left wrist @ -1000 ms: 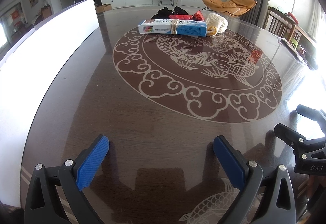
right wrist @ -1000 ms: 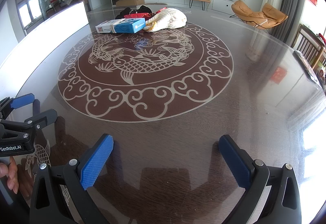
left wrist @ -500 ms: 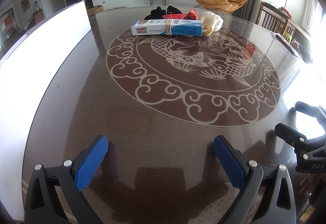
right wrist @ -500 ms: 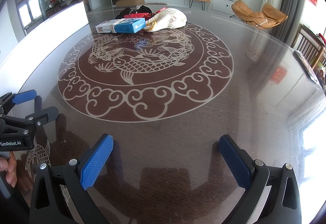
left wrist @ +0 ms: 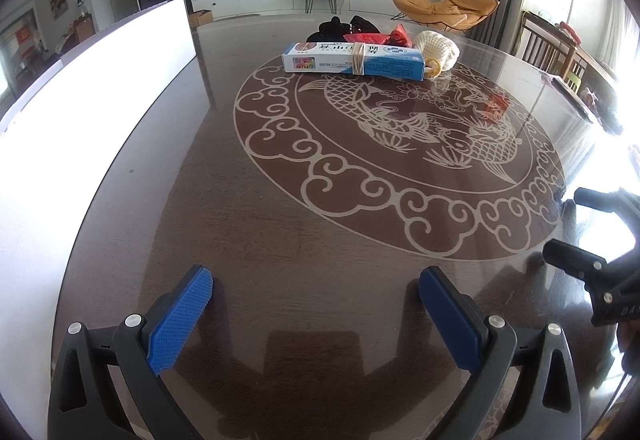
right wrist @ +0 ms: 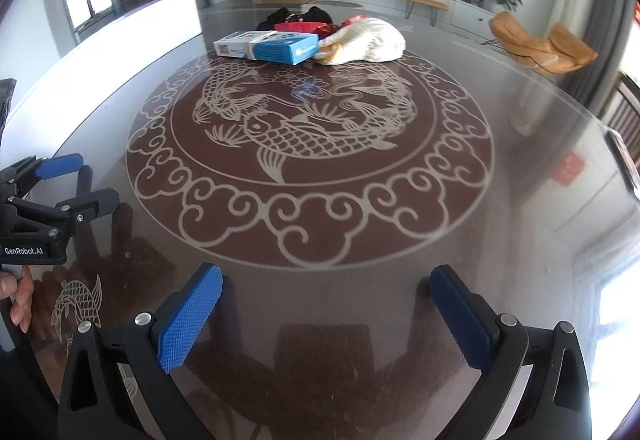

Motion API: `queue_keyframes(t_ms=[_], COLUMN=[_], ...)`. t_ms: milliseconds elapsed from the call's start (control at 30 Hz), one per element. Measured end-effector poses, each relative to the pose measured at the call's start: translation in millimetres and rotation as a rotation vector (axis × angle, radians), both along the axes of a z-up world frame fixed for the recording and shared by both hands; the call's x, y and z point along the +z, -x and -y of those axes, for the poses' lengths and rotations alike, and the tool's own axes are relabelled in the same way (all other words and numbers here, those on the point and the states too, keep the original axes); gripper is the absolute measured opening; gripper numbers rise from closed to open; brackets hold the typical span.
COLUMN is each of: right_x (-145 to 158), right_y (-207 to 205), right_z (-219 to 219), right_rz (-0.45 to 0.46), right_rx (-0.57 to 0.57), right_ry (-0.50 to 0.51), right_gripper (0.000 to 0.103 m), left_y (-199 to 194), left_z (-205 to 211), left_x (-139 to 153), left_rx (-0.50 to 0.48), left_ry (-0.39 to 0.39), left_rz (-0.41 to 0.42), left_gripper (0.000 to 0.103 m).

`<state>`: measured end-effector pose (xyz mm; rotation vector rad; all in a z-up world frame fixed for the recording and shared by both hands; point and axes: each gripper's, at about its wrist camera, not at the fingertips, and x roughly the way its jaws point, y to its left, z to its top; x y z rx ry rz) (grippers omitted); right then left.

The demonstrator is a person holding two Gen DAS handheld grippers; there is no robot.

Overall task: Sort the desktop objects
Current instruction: 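Reach the right tool to the cream knit glove and close on it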

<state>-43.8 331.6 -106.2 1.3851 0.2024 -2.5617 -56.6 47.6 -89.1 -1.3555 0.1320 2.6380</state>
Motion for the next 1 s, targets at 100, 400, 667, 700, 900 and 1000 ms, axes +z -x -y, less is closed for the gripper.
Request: queue_keyframes(t_ms=[100,400,667,700,900,1000], right_x=[17.6,31.1,5.0,4.2,0.9,0.3], right_y=[52.7,242.9,231.2,216.4,132.0,111.5], right_z=[2.2,-33.7,84.8,99.5,138.7,117.9], right_rz=[-0.073,-0.064,0.029,0.012,0.029,0.024], right_rx=[0.014,-0.341,0.096,0.176,0.398,0.296], right_ry=[-0.022,0.117,0.074,0.065,0.020,0.020], right_gripper=[0.103,0.103,0.084,0.079,0.065,0.064], left_y=[-0.1,0.6,1.1,1.0,-0.3,-0.5], left_z=[0.2,0.1,0.4,0.4,0.2,0.0], left_x=[-0.1,0.1,0.1,0.3,1.1,1.2], left_rx=[0.000,0.001,0.002,0.001,0.005,0.006], left_ry=[0.000,-0.001,0.000,-0.002,-0.001,-0.001], left_rz=[0.000,0.000,0.001,0.000,-0.001,-0.001], left_gripper=[0.103,0.103,0.103,0.103,0.103,0.103])
